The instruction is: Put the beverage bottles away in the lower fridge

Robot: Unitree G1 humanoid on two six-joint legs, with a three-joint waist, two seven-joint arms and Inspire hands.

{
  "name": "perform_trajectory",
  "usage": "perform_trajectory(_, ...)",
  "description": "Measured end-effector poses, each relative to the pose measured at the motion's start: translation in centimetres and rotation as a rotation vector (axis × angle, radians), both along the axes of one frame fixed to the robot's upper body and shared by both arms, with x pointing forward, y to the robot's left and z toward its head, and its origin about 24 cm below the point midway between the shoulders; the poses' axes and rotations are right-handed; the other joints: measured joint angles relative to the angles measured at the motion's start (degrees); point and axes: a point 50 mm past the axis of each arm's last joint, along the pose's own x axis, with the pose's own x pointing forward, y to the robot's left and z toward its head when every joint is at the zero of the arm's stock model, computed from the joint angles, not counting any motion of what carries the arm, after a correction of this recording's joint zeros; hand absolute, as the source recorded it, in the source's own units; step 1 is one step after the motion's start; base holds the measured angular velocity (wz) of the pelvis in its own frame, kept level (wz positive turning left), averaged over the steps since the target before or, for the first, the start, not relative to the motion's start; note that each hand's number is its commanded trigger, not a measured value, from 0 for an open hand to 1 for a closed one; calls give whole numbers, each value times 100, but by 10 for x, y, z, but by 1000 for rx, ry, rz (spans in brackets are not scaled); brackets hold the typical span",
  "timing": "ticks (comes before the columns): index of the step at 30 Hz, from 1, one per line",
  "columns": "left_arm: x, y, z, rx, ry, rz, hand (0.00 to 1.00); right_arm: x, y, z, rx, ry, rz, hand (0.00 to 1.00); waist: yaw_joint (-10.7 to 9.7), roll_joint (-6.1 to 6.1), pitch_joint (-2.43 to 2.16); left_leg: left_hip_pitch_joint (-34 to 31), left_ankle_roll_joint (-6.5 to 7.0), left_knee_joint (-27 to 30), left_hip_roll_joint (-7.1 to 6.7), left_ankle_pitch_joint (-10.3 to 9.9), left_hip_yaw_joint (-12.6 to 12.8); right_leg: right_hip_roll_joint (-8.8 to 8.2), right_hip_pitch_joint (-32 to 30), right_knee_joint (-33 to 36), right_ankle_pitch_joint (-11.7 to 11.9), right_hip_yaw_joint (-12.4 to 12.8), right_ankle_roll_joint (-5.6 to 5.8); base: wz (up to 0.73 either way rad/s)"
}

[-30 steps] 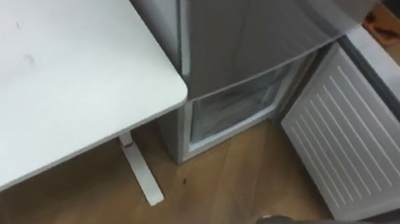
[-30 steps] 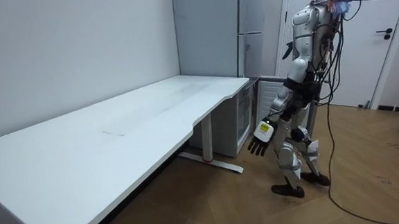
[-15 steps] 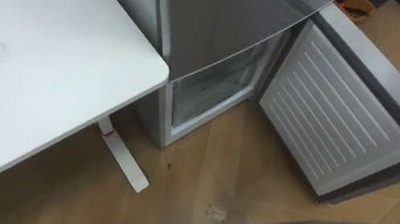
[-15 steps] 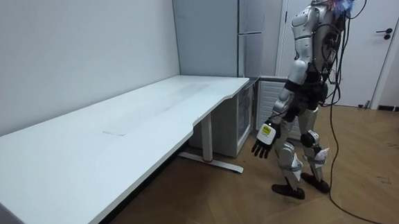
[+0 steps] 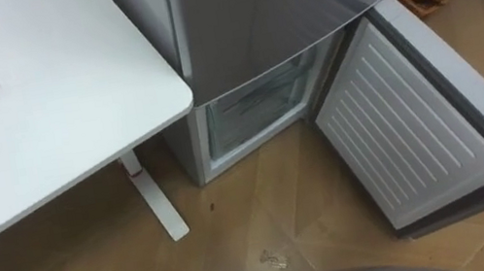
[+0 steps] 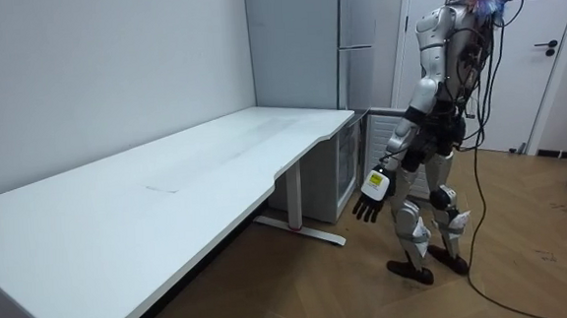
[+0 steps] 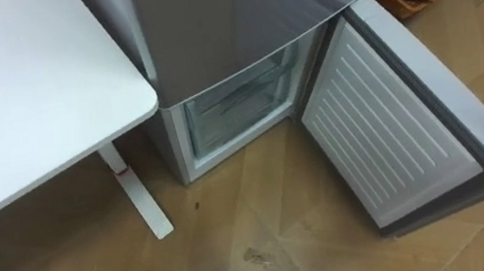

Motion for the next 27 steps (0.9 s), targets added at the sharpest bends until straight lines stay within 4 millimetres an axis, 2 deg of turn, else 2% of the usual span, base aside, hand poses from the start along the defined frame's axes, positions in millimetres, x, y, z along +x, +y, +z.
perform_trajectory(7,2,1,2,5,-20,-4,0,16,-5,16,-21,-62,-12,0,-2,117,18,-125,-46,4,6,71,-107,67,0,-242,18,-53,-29,0)
perform_trajectory(10,6,2,4,13,-31,-19,0,17,-7,19,-23,-83,-36,0,-7,163,31,-220,-62,-19,4,138,-182,75,-48,-285,26,-199,-43,10)
perform_trajectory(14,8,3,4,8,-36,-28,0,23,-6,22,-24,-101,-36,0,-12,238,-2,-363,-84,-155,-5,308,-223,90,-212,-328,68,-259,-113,7)
perform_trajectory(17,8,1,3,-1,-28,-40,0,29,-5,25,-20,-124,-37,0,15,296,23,-364,-108,-215,0,368,-254,108,-235,-330,81,-261,-136,4)
perform_trajectory(19,9,0,3,-15,-30,-45,0,36,-4,29,-27,-144,-30,0,56,357,15,-393,-122,-223,17,387,-249,132,-302,-326,99,-191,-168,-13)
perform_trajectory(20,9,-1,2,-23,-35,-35,0,41,-3,32,-26,-159,-25,0,68,381,27,-389,-129,-256,19,413,-245,137,-329,-330,112,-168,-189,-16)
perform_trajectory(25,-2,-3,-1,-64,9,0,0,49,2,31,-28,-141,30,0,257,382,31,-266,-168,-350,60,476,-186,208,-409,-309,151,137,-260,-32)
perform_trajectory(27,-8,-6,-3,-85,33,9,0,49,3,30,-14,-141,46,0,282,387,32,-199,-182,-367,67,475,-201,219,-382,-296,152,171,-272,-25)
